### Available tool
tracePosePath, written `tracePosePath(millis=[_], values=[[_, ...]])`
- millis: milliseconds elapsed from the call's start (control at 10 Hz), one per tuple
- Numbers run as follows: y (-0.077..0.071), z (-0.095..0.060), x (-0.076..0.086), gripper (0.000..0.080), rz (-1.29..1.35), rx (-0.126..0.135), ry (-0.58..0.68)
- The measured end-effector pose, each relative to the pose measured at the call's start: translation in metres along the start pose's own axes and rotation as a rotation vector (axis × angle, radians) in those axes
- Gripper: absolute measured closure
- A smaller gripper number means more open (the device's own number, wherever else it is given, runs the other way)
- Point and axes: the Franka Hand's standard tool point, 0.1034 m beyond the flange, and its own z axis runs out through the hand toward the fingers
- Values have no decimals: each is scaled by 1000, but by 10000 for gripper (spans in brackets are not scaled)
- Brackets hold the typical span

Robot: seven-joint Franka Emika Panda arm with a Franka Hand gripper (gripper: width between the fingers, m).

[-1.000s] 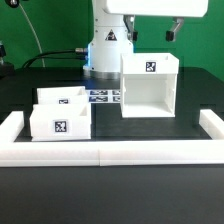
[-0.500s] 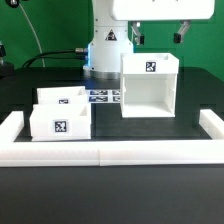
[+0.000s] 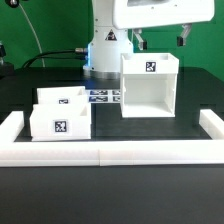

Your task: Assemble drawer

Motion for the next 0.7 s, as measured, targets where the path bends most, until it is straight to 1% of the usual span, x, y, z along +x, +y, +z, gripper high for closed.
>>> tracePosePath(millis=[200, 500, 600, 700], values=[[-8, 9, -2, 149, -8, -3, 13], [-5, 30, -1, 149, -14, -10, 32], [-5, 33, -1, 265, -12, -9, 32], [-4, 35, -1, 400, -10, -8, 30]])
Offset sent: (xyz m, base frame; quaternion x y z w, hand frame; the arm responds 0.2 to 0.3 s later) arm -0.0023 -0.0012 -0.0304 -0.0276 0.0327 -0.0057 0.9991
